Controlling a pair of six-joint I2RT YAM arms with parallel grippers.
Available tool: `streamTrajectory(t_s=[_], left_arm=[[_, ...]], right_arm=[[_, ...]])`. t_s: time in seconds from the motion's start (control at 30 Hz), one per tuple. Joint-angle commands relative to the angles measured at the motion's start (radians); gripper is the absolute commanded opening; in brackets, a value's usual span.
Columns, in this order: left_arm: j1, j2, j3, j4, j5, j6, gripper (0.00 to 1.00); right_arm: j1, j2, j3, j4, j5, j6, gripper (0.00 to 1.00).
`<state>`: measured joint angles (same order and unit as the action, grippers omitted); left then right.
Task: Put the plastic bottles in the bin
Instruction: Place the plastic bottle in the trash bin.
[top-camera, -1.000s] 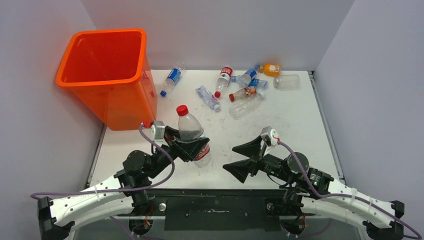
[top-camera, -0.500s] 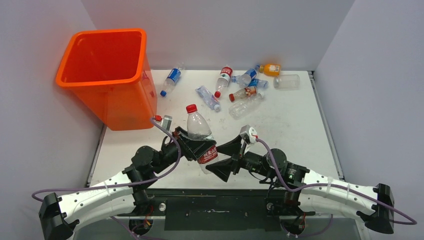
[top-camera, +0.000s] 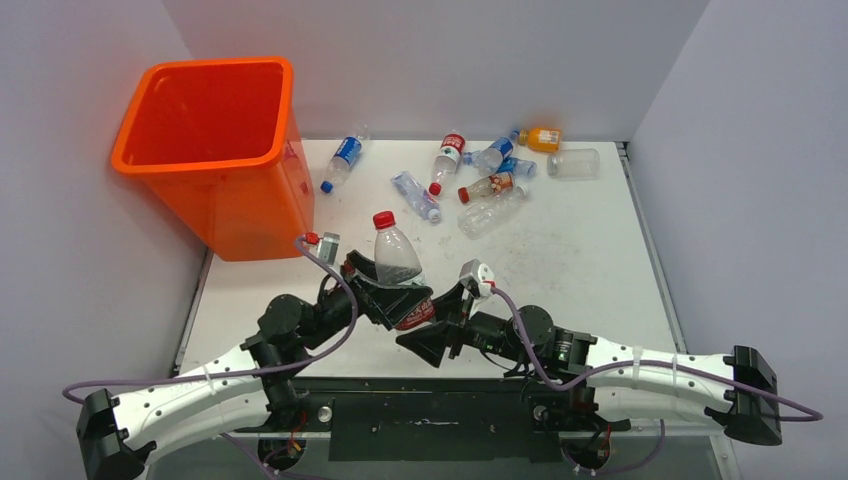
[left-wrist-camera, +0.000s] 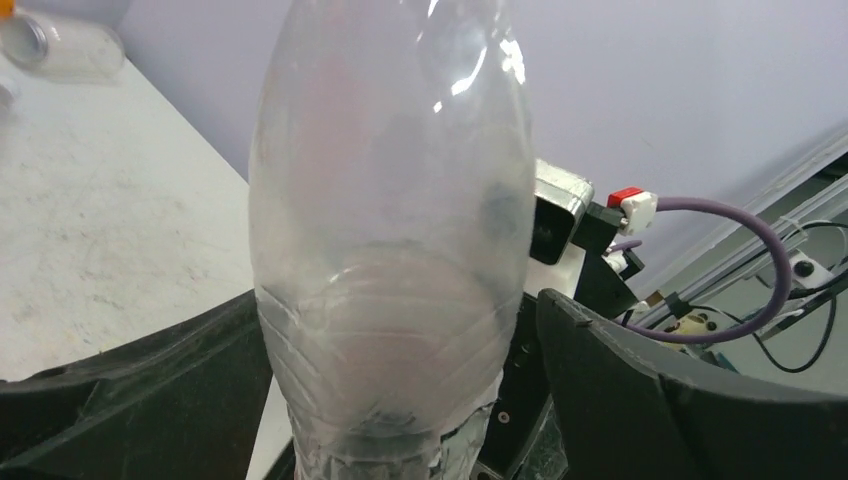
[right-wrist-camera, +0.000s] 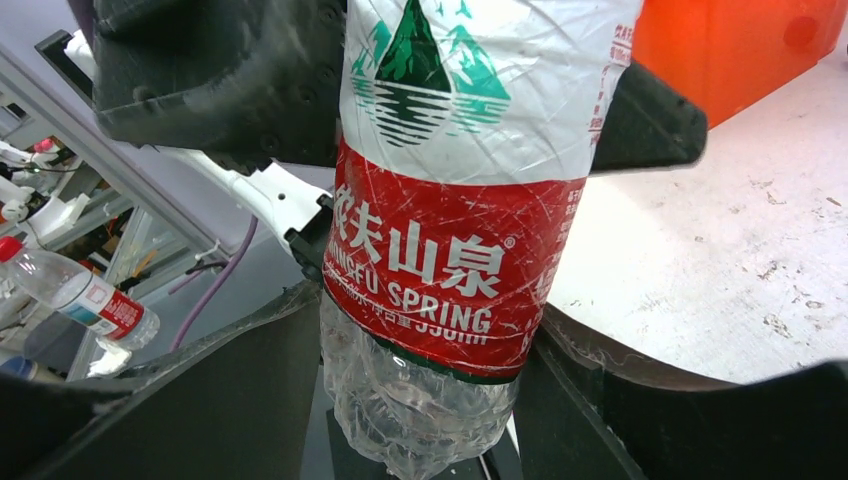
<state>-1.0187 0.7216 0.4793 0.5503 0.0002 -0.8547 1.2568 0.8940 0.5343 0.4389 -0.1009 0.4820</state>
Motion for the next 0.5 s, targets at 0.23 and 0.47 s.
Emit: streamTrajectory(t_s=[0.23,0.47], left_arm=[[-0.009,-0.238,0.051,-0.106,-0.222,0.198,0.96],[0.000,-0.038,0.387,-0.437,-0.113,0.281,1.00]], right_arm=[[0.023,-0.211,-0.049,-0.086,0.098,-0.110,0.29],[0.051,-0.267,-0.056,-0.164,0.141,-0.170,0.24]])
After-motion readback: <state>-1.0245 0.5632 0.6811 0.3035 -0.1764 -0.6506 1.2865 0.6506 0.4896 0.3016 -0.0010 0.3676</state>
